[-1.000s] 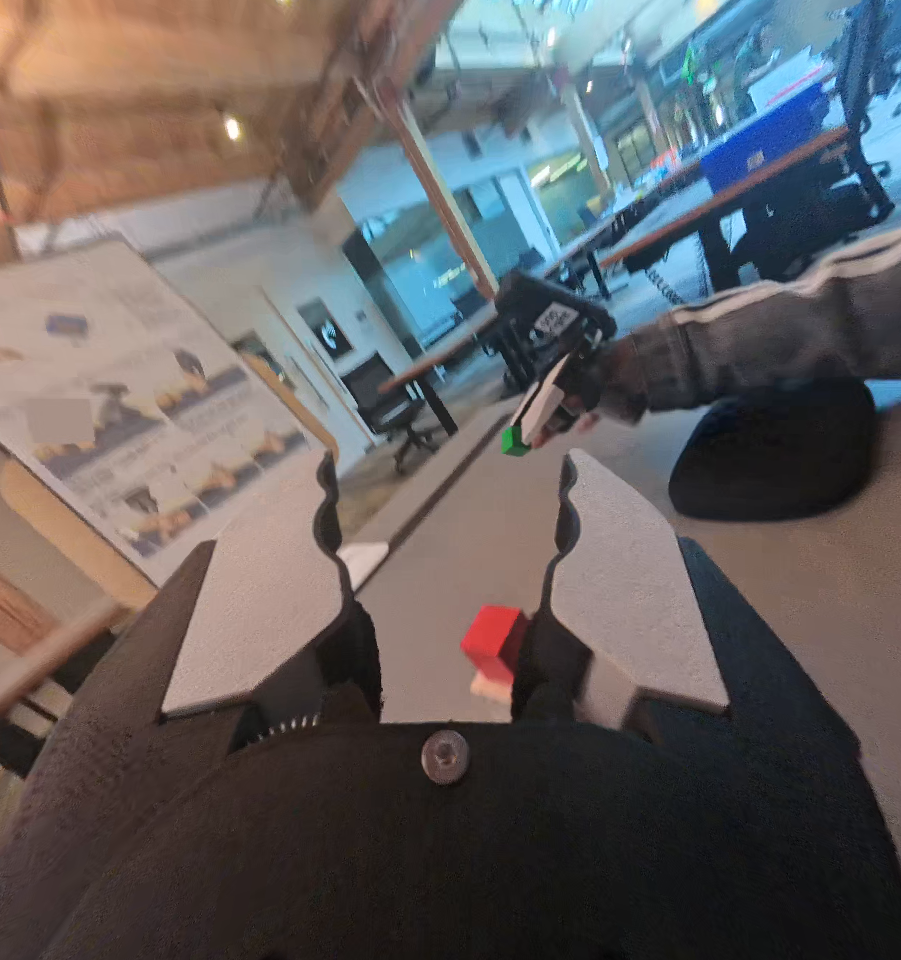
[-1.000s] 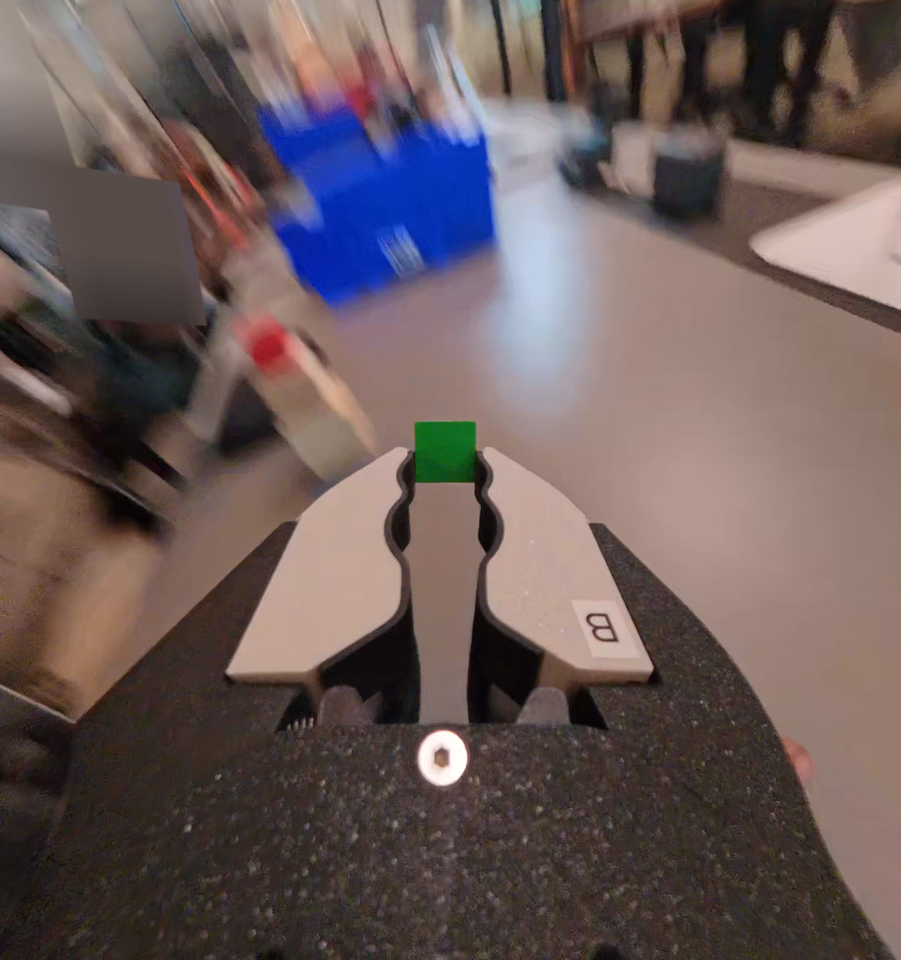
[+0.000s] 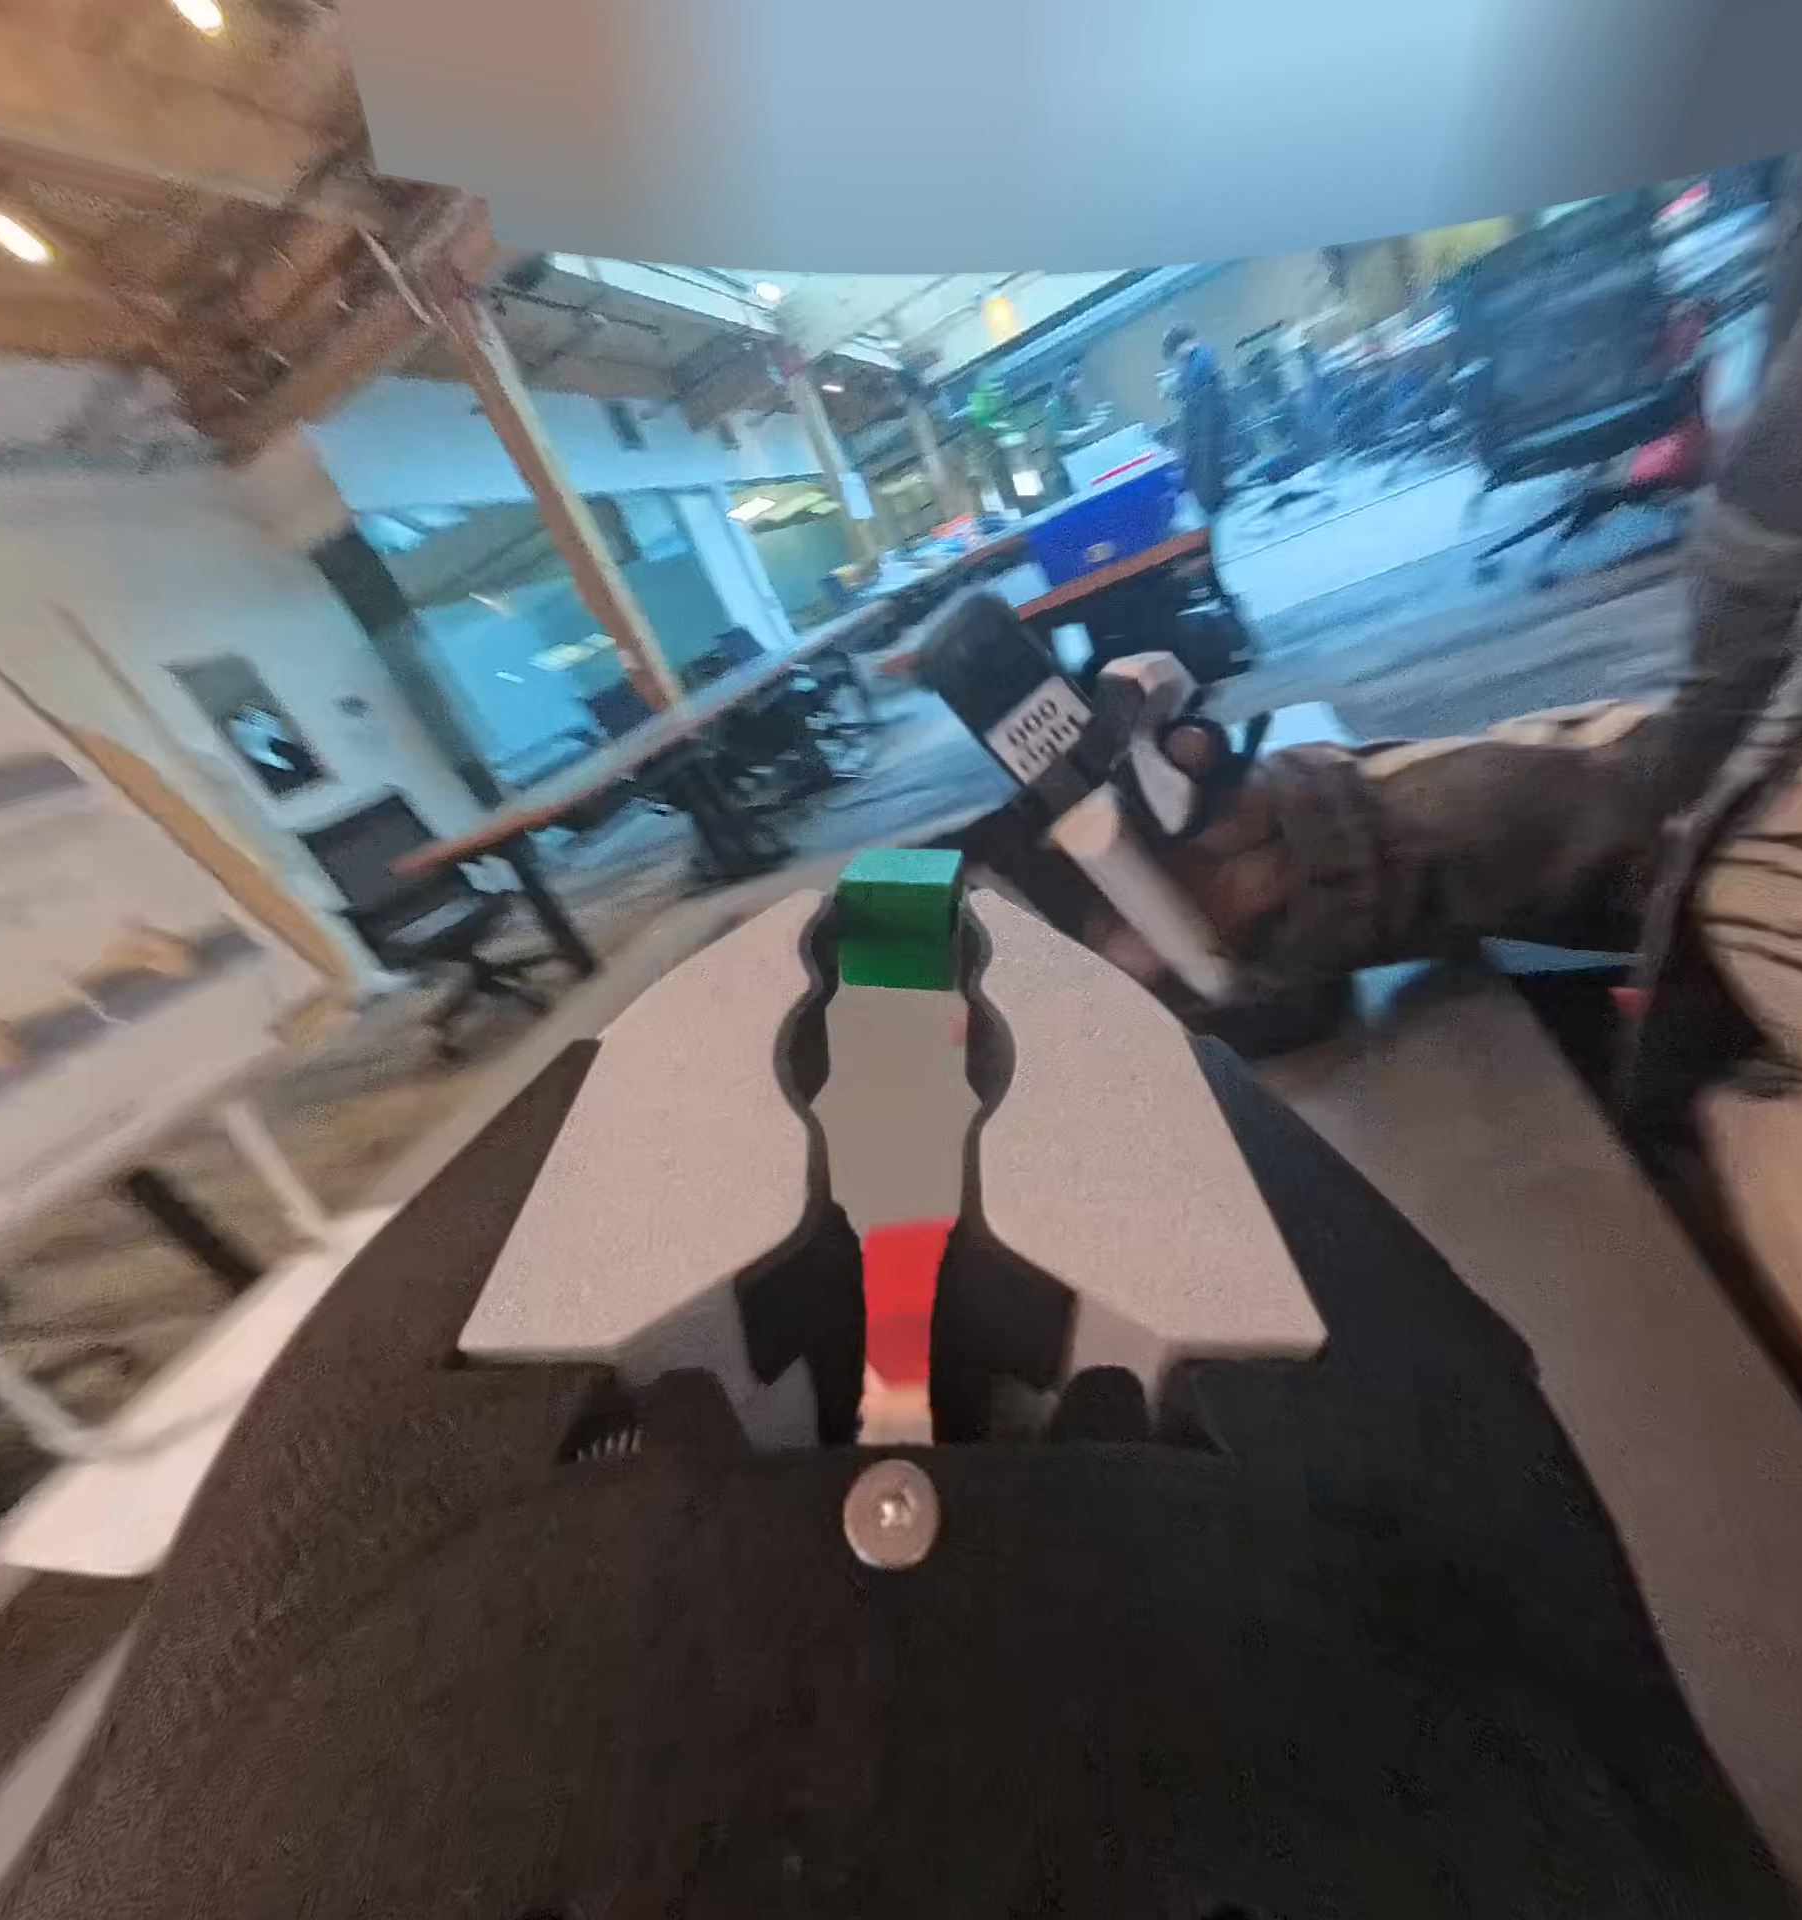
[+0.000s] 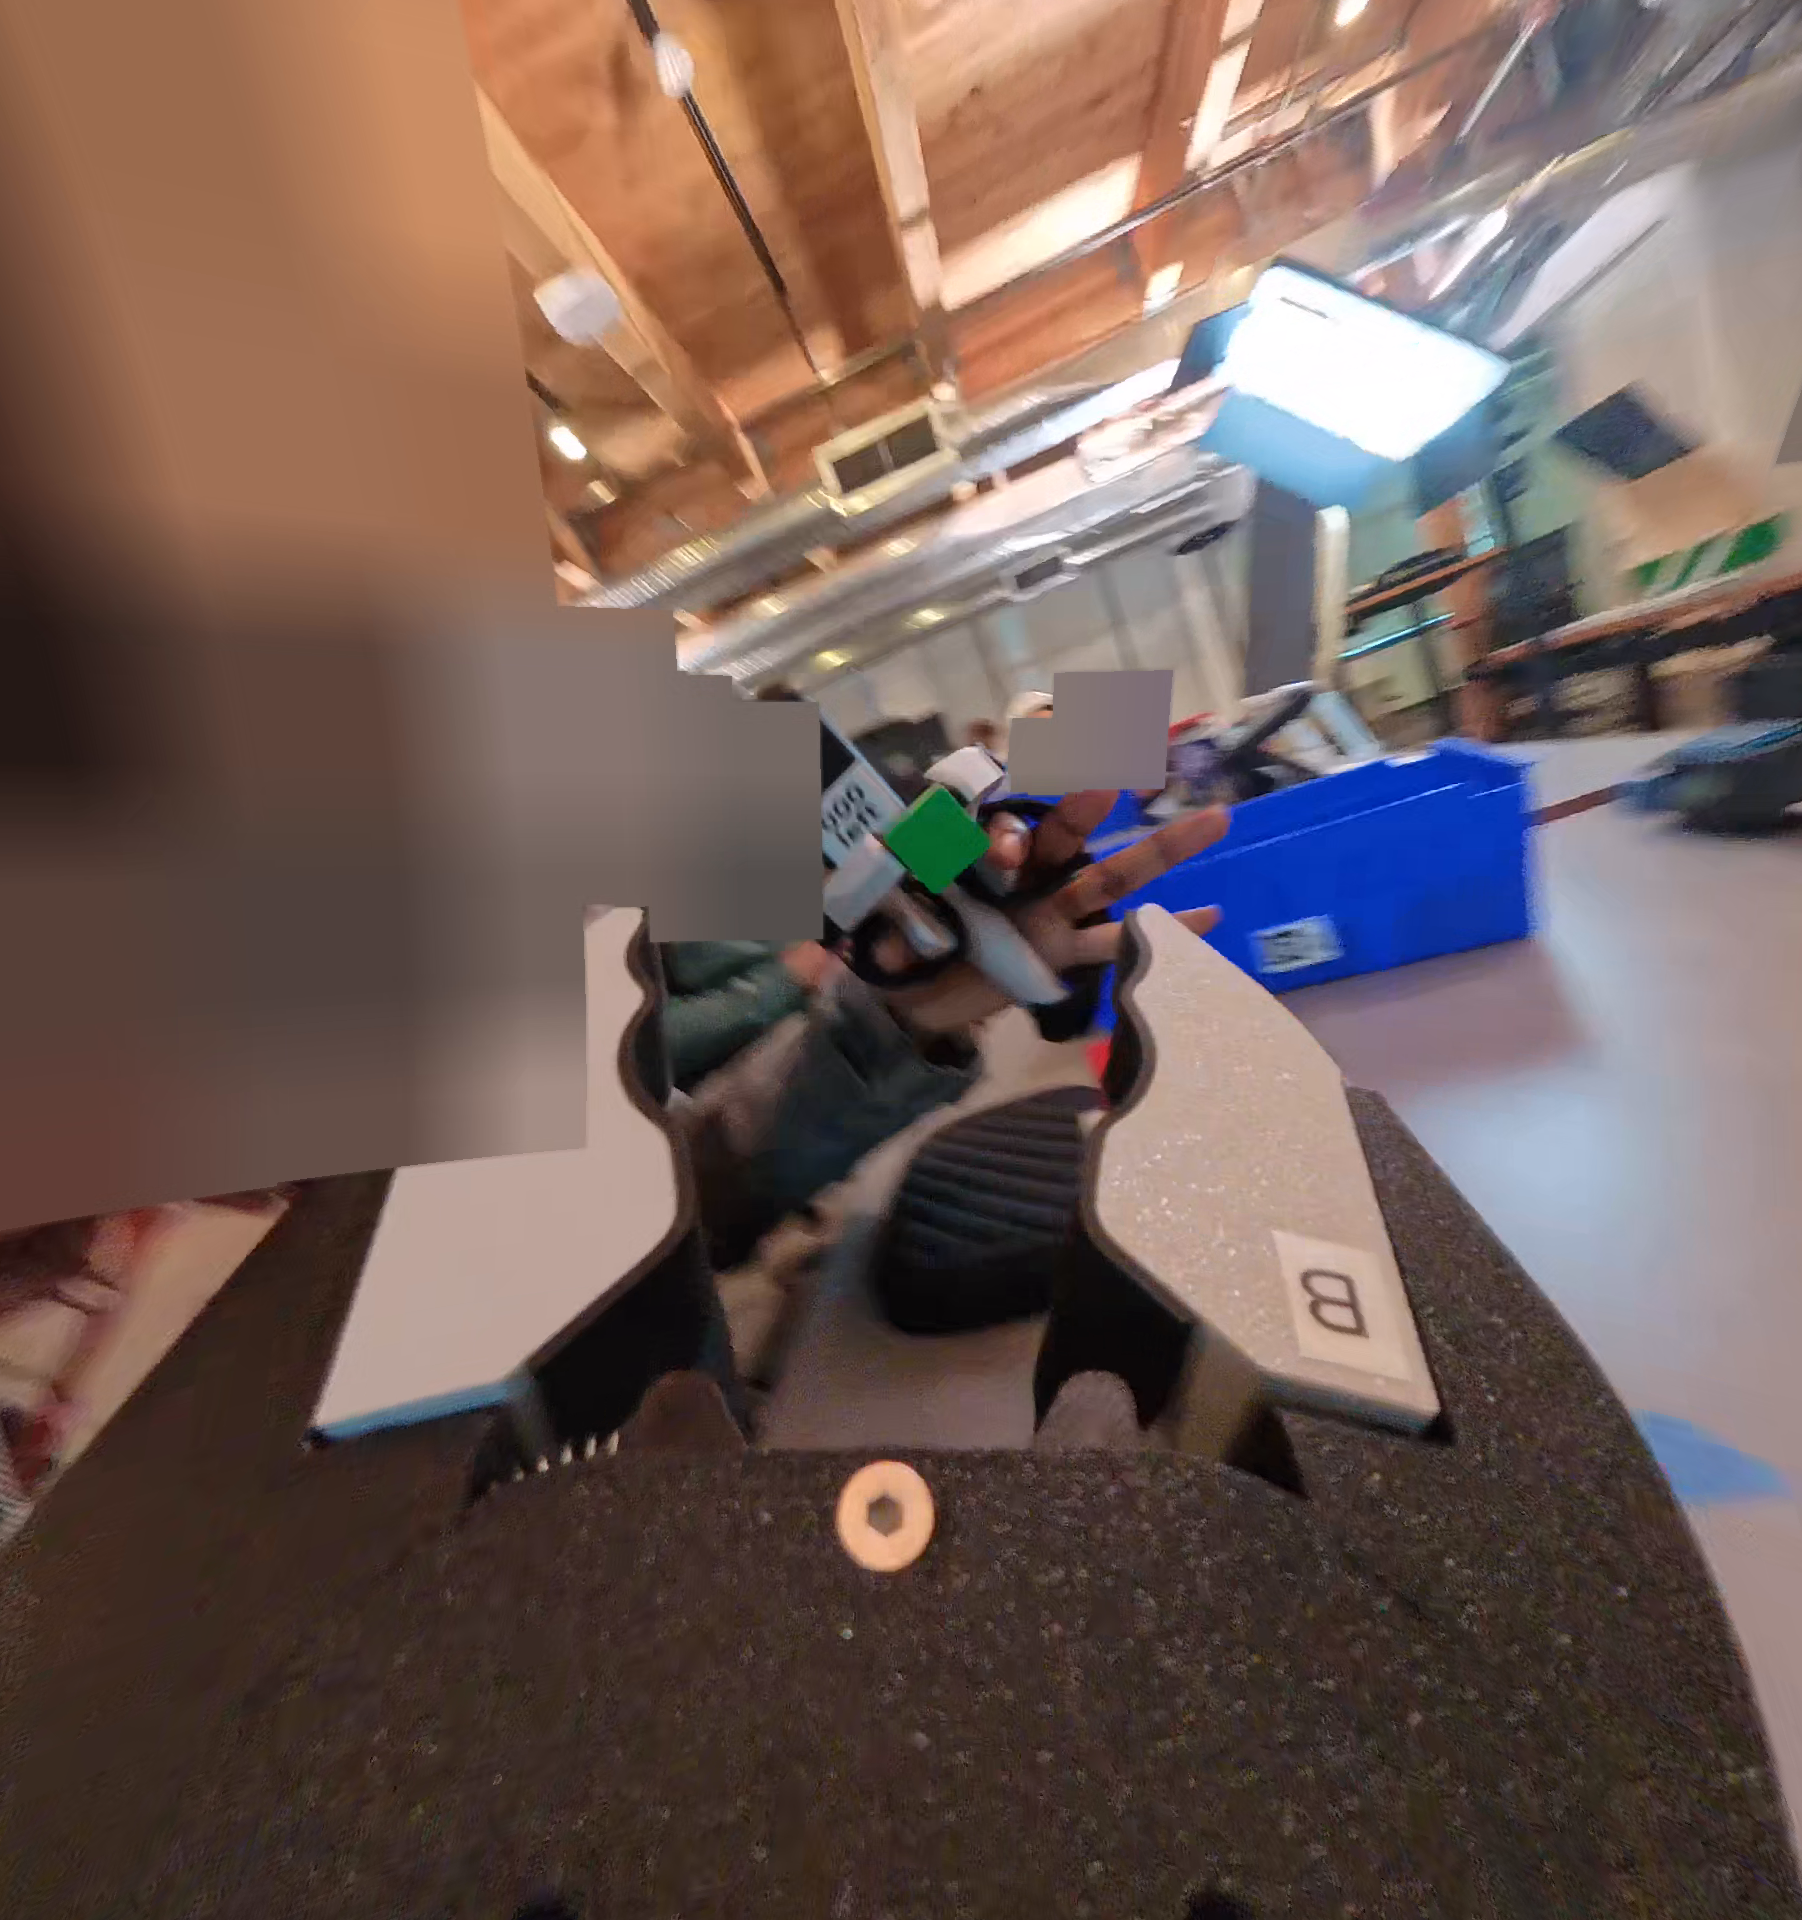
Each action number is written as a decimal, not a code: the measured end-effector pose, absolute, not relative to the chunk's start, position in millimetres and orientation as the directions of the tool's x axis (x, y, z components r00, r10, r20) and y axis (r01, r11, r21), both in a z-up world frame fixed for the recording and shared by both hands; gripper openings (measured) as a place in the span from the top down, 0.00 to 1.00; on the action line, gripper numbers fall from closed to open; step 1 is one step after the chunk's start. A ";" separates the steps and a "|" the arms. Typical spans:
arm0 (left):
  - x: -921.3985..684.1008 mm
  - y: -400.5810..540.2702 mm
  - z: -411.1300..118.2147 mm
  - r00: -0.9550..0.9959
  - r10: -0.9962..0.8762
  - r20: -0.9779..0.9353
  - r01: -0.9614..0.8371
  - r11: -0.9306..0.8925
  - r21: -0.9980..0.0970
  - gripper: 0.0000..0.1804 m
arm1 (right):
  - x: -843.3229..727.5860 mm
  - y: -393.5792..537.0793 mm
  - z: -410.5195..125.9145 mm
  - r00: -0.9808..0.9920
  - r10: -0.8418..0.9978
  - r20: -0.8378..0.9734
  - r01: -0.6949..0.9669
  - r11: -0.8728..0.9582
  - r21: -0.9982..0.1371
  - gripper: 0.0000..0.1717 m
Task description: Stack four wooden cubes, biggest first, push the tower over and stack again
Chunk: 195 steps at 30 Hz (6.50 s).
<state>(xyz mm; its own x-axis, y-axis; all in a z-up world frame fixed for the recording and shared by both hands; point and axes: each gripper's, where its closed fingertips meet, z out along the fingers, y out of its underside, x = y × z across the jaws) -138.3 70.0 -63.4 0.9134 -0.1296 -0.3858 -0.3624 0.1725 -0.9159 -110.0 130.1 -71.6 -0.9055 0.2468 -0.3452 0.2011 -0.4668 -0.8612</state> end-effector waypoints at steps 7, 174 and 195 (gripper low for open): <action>-174.5 58.0 -103.6 0.934 -0.357 -0.007 0.018 0.068 -0.997 0.88 | -130.5 153.2 -107.2 -0.859 0.497 -0.123 -0.005 -0.248 -0.969 0.44; -152.8 103.1 -130.6 0.995 -0.075 -0.059 -0.052 0.087 -0.995 0.28 | -174.9 234.5 -177.3 -0.886 0.449 0.120 0.315 0.770 -0.554 0.44; -152.4 105.8 -138.3 0.995 -0.067 -0.069 -0.066 0.040 -0.997 0.28 | -153.3 200.7 -162.7 -0.943 0.309 0.126 0.155 0.739 -0.655 0.74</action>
<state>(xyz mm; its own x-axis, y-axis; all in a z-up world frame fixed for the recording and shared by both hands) -152.4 105.8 -138.3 0.9954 -0.0666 -0.0685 -0.0659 0.0404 -0.9970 -153.3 200.7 -162.7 -0.9426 0.3092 0.1261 0.1548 0.7394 -0.6553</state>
